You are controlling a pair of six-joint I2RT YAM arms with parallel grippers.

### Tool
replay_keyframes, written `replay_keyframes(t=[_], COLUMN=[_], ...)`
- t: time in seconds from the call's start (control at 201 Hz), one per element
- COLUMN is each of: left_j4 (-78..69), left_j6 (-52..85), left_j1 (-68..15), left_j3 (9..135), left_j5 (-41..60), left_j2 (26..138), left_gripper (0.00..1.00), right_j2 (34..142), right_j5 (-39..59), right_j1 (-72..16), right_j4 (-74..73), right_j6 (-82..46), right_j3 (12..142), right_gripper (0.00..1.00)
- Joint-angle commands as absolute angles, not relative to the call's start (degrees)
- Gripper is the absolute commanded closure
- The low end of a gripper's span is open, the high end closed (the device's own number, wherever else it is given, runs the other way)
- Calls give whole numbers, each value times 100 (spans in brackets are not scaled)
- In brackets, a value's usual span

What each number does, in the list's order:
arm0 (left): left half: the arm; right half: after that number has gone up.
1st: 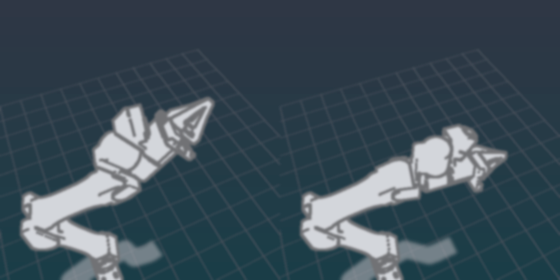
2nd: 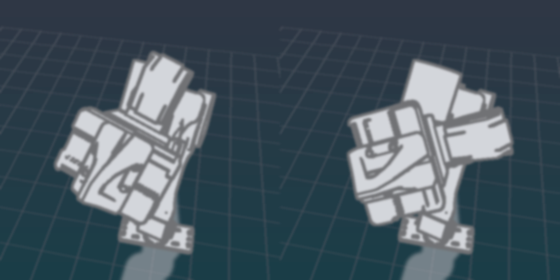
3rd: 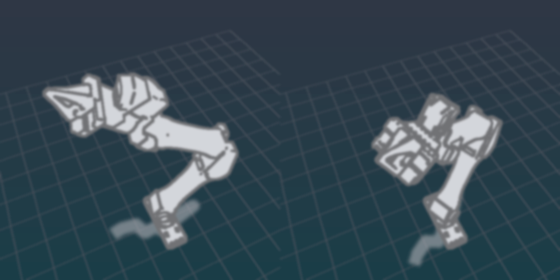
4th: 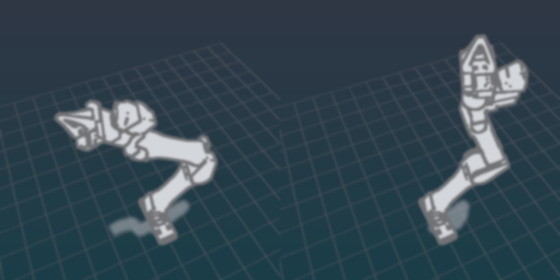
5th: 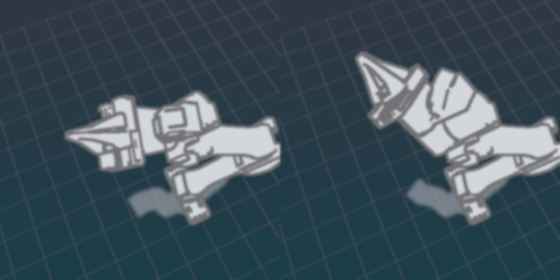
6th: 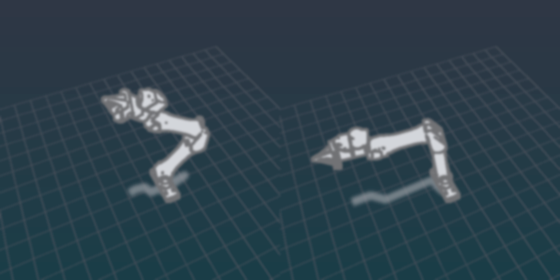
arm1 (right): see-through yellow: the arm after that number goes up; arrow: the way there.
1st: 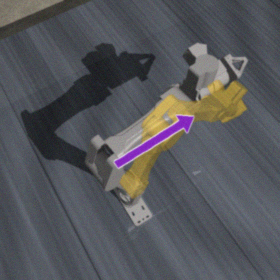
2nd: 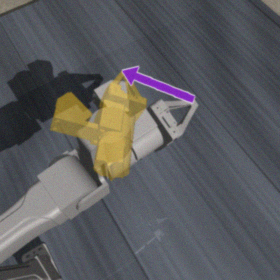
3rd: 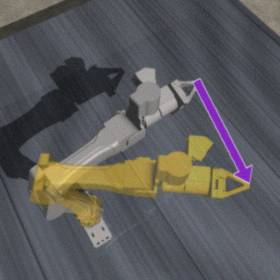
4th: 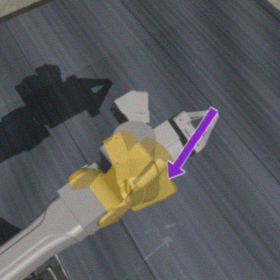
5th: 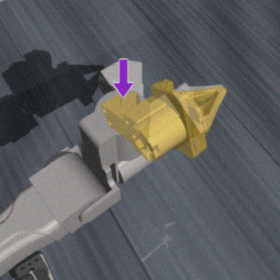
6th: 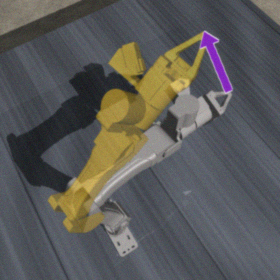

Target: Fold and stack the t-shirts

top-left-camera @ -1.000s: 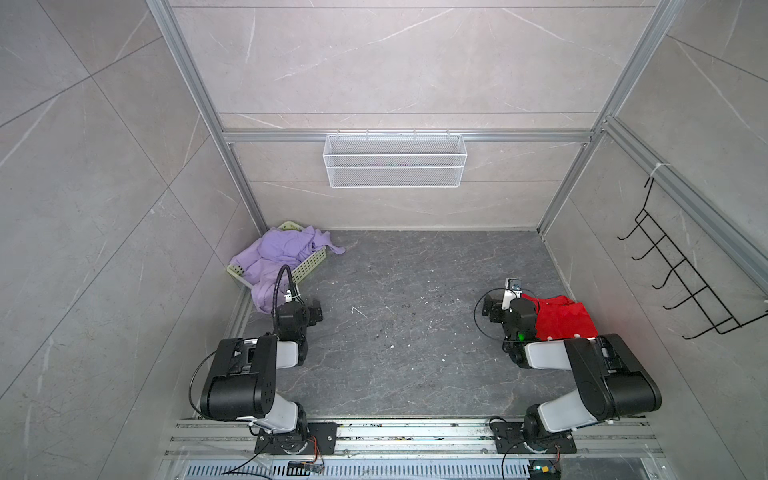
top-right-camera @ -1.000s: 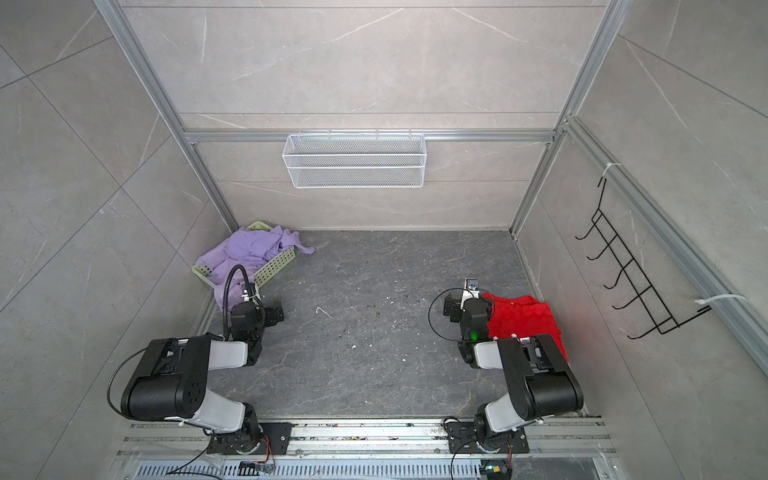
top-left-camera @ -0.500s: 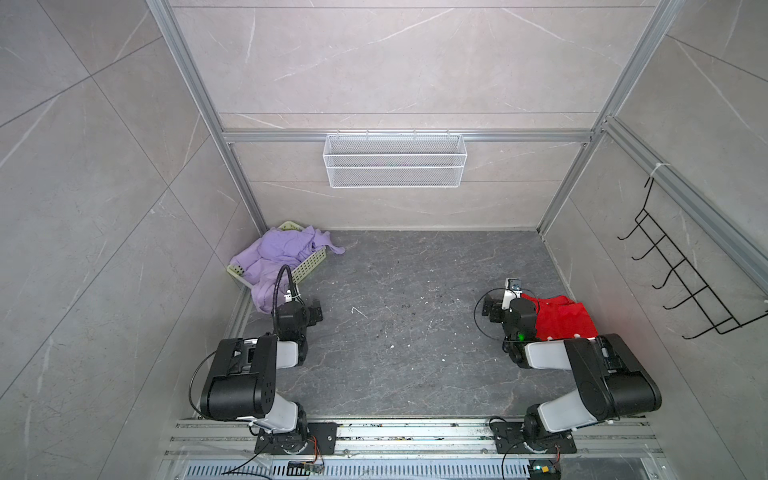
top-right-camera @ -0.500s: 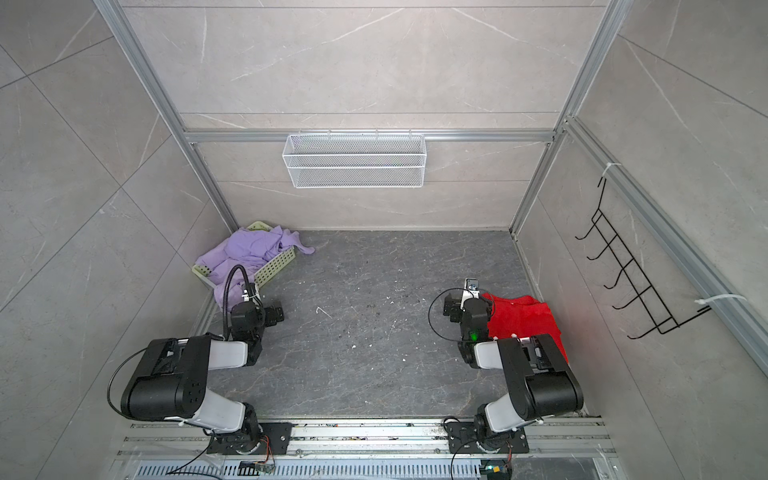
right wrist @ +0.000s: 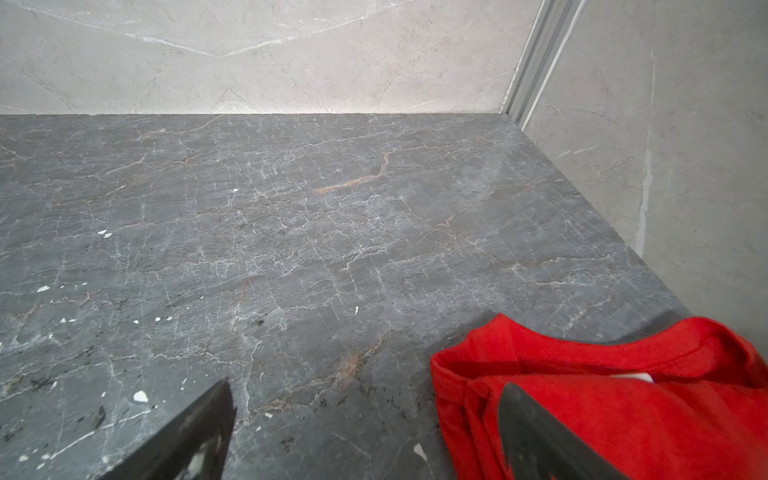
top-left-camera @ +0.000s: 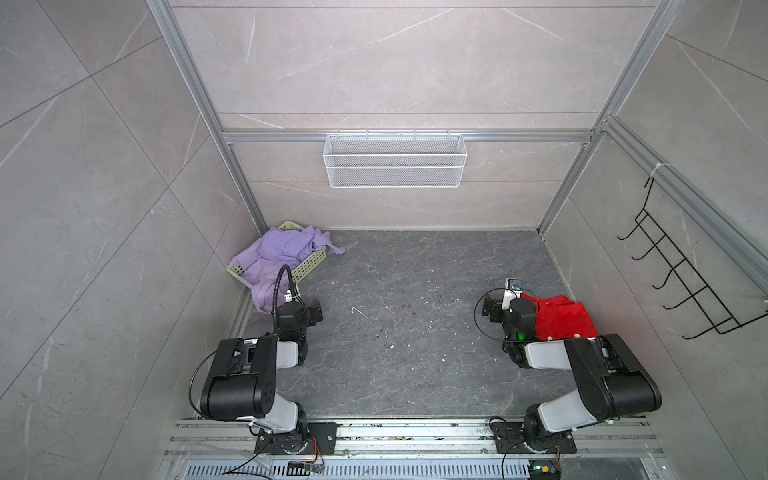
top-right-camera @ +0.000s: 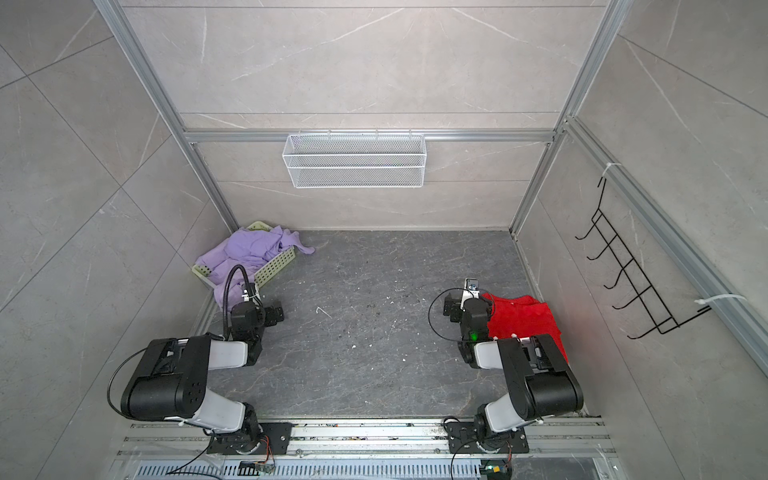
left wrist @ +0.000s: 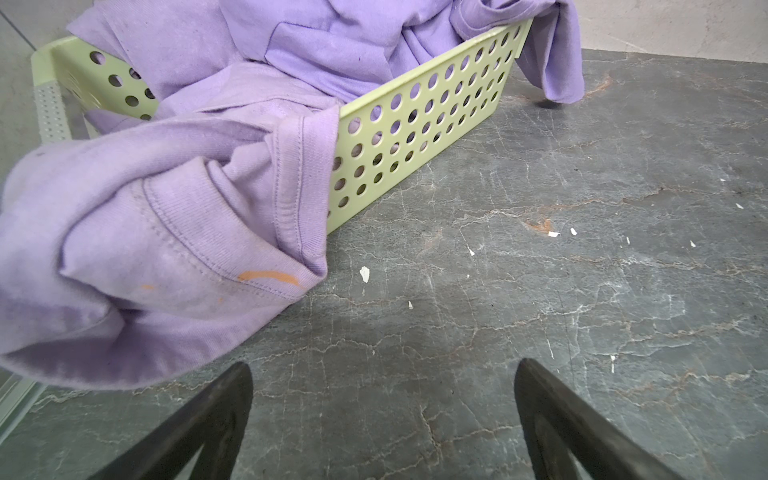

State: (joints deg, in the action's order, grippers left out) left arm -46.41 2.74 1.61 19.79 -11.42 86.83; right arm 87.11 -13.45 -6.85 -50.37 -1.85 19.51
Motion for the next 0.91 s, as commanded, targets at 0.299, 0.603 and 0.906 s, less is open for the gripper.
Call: replay_keyframes(t=[0.299, 0.603, 0.906], left_j4=[-1336, 877, 1122], left_j6=[834, 3438, 4645], left_j1=[93, -781, -2299], left_j3=[3528, 5633, 6447], left_j5=[-641, -125, -207], left_j2=[6517, 6437, 6899], left_gripper=[0, 0, 0], right_j2=[7103, 7441, 7936], right_j5=[-333, 965, 762], right_j1=[-935, -1689, -3218], right_j4=[-1641, -90, -215], right_j6=[-409, -3526, -4671], right_j3=[3646, 5984, 6738], right_gripper=[1, 1, 1])
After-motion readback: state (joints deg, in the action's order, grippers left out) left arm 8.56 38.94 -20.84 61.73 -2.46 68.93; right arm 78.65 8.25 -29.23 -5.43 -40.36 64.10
